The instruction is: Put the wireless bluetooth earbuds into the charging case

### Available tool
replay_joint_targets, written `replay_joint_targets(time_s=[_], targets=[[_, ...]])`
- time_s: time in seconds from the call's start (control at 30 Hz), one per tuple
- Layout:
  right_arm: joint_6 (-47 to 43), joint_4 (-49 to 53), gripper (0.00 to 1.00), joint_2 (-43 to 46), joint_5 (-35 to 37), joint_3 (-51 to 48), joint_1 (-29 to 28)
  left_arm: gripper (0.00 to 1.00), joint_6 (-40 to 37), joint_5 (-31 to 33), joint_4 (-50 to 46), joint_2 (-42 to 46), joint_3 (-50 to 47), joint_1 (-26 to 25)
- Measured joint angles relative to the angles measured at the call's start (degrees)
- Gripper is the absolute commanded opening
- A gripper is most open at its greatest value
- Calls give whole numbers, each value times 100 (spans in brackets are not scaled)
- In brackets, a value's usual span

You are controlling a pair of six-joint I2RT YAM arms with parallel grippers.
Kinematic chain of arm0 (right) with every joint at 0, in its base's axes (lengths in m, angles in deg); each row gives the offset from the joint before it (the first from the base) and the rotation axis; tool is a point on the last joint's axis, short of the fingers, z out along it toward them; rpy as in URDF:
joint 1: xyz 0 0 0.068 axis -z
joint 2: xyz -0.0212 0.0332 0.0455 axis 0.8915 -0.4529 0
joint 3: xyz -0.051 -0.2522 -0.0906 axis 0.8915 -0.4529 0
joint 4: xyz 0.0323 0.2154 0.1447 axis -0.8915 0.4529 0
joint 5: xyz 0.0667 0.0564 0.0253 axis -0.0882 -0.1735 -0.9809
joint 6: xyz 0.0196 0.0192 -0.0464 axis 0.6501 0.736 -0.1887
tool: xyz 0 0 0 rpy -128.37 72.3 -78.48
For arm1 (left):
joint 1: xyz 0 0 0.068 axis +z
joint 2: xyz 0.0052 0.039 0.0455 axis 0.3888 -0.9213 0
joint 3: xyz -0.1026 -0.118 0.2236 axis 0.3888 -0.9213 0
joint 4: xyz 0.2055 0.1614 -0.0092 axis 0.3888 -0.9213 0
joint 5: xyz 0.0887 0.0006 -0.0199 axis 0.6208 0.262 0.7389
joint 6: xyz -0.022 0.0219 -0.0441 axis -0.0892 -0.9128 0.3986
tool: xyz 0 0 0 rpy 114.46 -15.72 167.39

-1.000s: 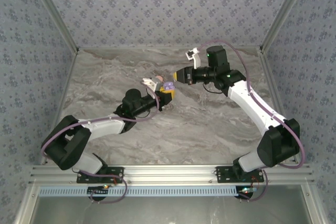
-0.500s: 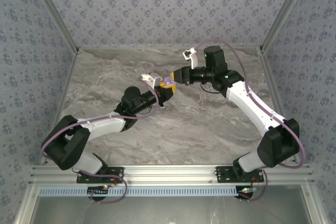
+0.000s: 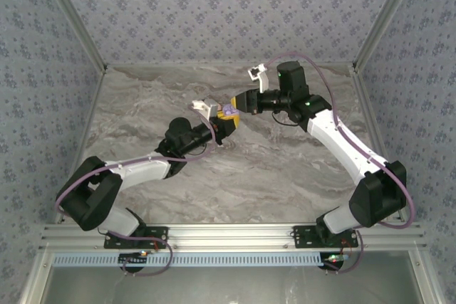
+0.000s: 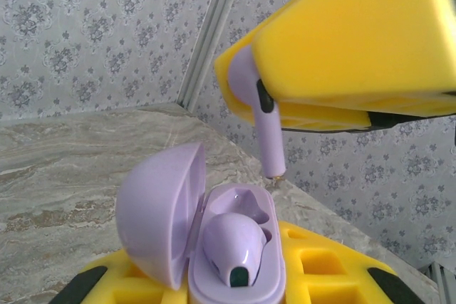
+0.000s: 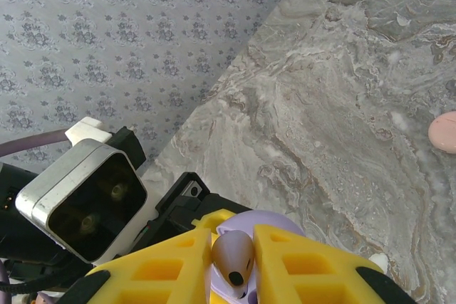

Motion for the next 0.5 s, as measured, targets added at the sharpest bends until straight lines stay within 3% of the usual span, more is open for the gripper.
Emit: replay_joint_targets(time_s=[0.5], targets=[[-4, 7, 23, -52, -2, 0, -22, 10, 0, 2, 0, 2, 55, -4]])
